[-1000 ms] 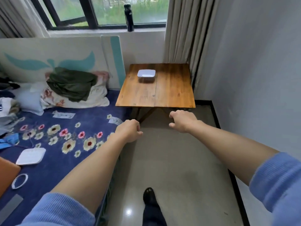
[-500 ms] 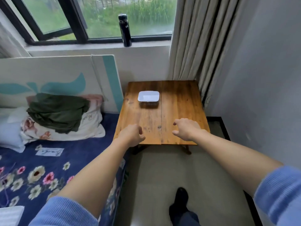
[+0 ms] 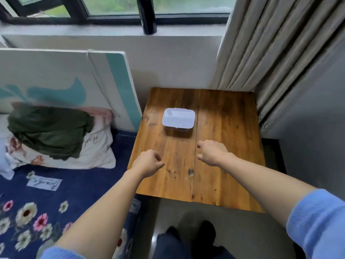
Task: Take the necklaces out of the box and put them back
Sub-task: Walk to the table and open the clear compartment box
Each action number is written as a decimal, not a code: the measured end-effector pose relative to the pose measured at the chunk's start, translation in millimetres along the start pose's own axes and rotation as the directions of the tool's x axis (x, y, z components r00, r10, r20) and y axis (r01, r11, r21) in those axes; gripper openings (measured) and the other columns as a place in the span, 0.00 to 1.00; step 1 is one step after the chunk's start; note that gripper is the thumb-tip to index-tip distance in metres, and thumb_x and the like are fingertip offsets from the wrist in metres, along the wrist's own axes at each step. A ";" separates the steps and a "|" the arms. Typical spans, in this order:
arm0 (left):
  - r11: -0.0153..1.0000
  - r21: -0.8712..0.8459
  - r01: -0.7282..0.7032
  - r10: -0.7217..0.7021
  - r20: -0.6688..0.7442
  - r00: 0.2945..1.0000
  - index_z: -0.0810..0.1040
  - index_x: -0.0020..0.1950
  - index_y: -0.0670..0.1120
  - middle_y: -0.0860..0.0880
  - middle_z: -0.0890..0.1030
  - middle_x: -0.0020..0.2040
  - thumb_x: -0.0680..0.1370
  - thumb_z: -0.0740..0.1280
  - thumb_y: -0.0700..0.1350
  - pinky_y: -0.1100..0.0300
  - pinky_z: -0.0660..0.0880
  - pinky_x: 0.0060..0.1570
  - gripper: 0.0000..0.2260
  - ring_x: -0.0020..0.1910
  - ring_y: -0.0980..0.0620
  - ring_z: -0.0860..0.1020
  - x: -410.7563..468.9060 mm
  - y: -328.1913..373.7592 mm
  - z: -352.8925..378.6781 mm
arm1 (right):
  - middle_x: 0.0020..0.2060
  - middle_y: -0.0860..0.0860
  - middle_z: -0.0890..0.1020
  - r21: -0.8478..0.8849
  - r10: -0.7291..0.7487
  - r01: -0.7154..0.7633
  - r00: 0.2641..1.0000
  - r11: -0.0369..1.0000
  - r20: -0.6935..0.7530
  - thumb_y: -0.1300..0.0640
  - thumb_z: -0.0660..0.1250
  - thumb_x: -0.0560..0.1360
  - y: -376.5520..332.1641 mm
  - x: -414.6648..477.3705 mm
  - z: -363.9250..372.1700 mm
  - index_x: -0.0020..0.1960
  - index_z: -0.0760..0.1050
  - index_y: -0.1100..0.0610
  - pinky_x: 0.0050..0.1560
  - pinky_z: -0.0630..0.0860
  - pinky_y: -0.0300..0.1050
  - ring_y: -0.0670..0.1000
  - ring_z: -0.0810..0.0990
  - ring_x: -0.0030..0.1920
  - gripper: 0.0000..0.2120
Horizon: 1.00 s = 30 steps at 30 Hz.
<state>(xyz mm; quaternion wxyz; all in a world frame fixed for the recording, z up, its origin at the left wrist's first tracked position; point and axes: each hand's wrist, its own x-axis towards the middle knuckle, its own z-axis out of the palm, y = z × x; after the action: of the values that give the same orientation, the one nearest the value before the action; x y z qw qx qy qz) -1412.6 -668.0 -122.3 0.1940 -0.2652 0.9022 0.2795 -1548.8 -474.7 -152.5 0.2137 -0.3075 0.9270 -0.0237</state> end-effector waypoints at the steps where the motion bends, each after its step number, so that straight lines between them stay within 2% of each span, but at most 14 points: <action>1: 1.000 -0.022 0.013 -0.013 0.010 1.000 0.80 0.52 0.45 0.50 0.79 0.44 0.77 0.68 0.52 0.59 0.73 0.39 0.11 0.44 0.50 0.78 15.6 -3.9 -1.1 | 0.54 0.52 0.80 -0.001 -0.011 0.011 1.000 1.000 0.018 0.47 0.63 0.77 1.1 15.4 1.3 0.65 0.72 0.52 0.45 0.81 0.48 0.53 0.79 0.47 0.18; 4: 0.995 -0.081 0.053 -0.050 0.034 0.998 0.80 0.51 0.45 0.49 0.80 0.44 0.77 0.68 0.51 0.60 0.74 0.38 0.10 0.43 0.50 0.79 65.8 -15.4 -6.8 | 0.53 0.53 0.79 -0.012 -0.002 0.002 0.999 1.000 0.049 0.47 0.63 0.78 2.1 59.9 5.7 0.64 0.72 0.53 0.43 0.80 0.47 0.53 0.79 0.46 0.17; 7: 0.988 -0.133 0.083 -0.074 0.068 0.995 0.80 0.51 0.46 0.48 0.82 0.47 0.77 0.67 0.51 0.53 0.81 0.46 0.09 0.44 0.49 0.81 120.2 -26.3 -12.4 | 0.52 0.52 0.79 -0.003 0.047 -0.047 0.997 0.999 0.055 0.48 0.64 0.77 -0.3 101.4 11.8 0.63 0.72 0.52 0.45 0.81 0.47 0.52 0.79 0.46 0.17; 10: 0.980 -0.169 0.102 -0.088 0.089 0.992 0.80 0.52 0.47 0.47 0.83 0.50 0.79 0.65 0.50 0.50 0.81 0.49 0.08 0.45 0.48 0.81 178.1 -38.2 -14.8 | 0.56 0.53 0.78 -0.017 0.074 -0.073 0.994 0.997 0.075 0.49 0.64 0.77 -3.1 145.5 17.1 0.66 0.70 0.53 0.49 0.79 0.47 0.53 0.77 0.52 0.19; 12: 0.976 -0.192 0.100 -0.087 0.079 0.993 0.78 0.57 0.46 0.45 0.82 0.53 0.80 0.62 0.47 0.51 0.80 0.51 0.10 0.48 0.47 0.81 214.1 -40.2 -16.9 | 0.61 0.54 0.75 -0.036 0.080 -0.078 0.995 0.996 0.065 0.50 0.65 0.76 -5.2 176.7 21.4 0.67 0.68 0.53 0.53 0.78 0.50 0.55 0.75 0.57 0.21; 15: 0.956 -0.264 0.131 -0.116 0.070 0.991 0.72 0.68 0.44 0.44 0.78 0.62 0.81 0.59 0.44 0.55 0.77 0.50 0.15 0.52 0.46 0.79 263.5 -42.3 -15.9 | 0.70 0.56 0.68 -0.078 0.068 -0.066 0.997 0.995 0.030 0.50 0.67 0.75 -10.2 219.6 30.2 0.72 0.63 0.52 0.60 0.72 0.52 0.58 0.67 0.68 0.27; 17: 0.932 -0.322 0.165 -0.143 0.090 0.986 0.67 0.72 0.44 0.44 0.74 0.66 0.82 0.59 0.44 0.56 0.75 0.49 0.18 0.52 0.47 0.77 286.3 -40.3 -15.2 | 0.74 0.57 0.62 -0.126 0.053 -0.049 0.998 0.991 0.024 0.48 0.68 0.75 -11.8 242.2 37.5 0.74 0.58 0.50 0.65 0.68 0.55 0.59 0.60 0.73 0.32; 20: 0.898 -0.392 0.201 -0.155 0.147 0.977 0.64 0.74 0.46 0.45 0.70 0.71 0.82 0.58 0.47 0.48 0.75 0.62 0.20 0.65 0.45 0.73 309.9 -40.3 -9.0 | 0.77 0.56 0.52 -0.141 0.071 -0.066 0.997 0.988 0.029 0.44 0.69 0.73 -10.5 263.4 51.9 0.75 0.52 0.47 0.72 0.58 0.61 0.61 0.49 0.77 0.38; 22: 0.861 -0.458 0.222 -0.140 0.207 0.968 0.64 0.74 0.47 0.45 0.69 0.73 0.82 0.57 0.50 0.45 0.73 0.65 0.20 0.68 0.44 0.71 319.7 -40.4 -3.5 | 0.78 0.55 0.47 -0.124 0.096 -0.090 0.995 0.988 0.039 0.42 0.68 0.73 -8.3 269.1 61.5 0.76 0.48 0.46 0.74 0.53 0.63 0.61 0.44 0.78 0.40; 24: 0.828 -0.508 0.237 -0.128 0.240 0.962 0.67 0.73 0.47 0.46 0.72 0.70 0.83 0.55 0.52 0.46 0.73 0.65 0.20 0.66 0.45 0.72 325.3 -40.8 1.6 | 0.79 0.55 0.44 -0.103 0.109 -0.104 0.993 0.989 0.042 0.40 0.64 0.75 -6.6 269.8 68.9 0.77 0.46 0.46 0.75 0.55 0.61 0.60 0.42 0.78 0.39; 26: 0.794 -0.543 0.273 -0.154 0.255 0.955 0.68 0.72 0.47 0.47 0.75 0.67 0.83 0.53 0.54 0.51 0.77 0.59 0.21 0.60 0.47 0.76 328.4 -39.3 3.6 | 0.79 0.54 0.44 -0.065 0.106 -0.105 0.994 0.992 0.017 0.41 0.62 0.77 -4.2 269.2 72.3 0.77 0.47 0.47 0.73 0.61 0.57 0.59 0.44 0.78 0.36; 28: 0.758 -0.573 0.312 -0.184 0.272 0.945 0.68 0.73 0.47 0.49 0.75 0.66 0.83 0.50 0.57 0.54 0.78 0.53 0.23 0.55 0.49 0.78 329.4 -37.6 4.6 | 0.79 0.54 0.46 -0.039 0.084 -0.083 0.996 0.996 0.005 0.42 0.62 0.77 -1.0 269.1 71.6 0.78 0.49 0.47 0.70 0.65 0.54 0.59 0.46 0.78 0.35; 30: 0.753 -0.571 0.328 -0.197 0.281 0.939 0.68 0.73 0.48 0.49 0.74 0.67 0.82 0.49 0.58 0.54 0.78 0.52 0.24 0.53 0.49 0.79 330.5 -35.9 5.5 | 0.79 0.54 0.49 -0.043 0.046 -0.046 0.999 0.998 0.001 0.43 0.64 0.77 4.9 269.5 68.2 0.78 0.52 0.48 0.69 0.67 0.54 0.59 0.48 0.78 0.34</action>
<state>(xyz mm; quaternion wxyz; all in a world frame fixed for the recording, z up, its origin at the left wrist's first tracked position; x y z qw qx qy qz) -1649.5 -812.2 -305.7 0.2266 -0.4081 0.6923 0.5503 -1717.5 -621.1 -318.1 0.2086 -0.2904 0.9339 0.0013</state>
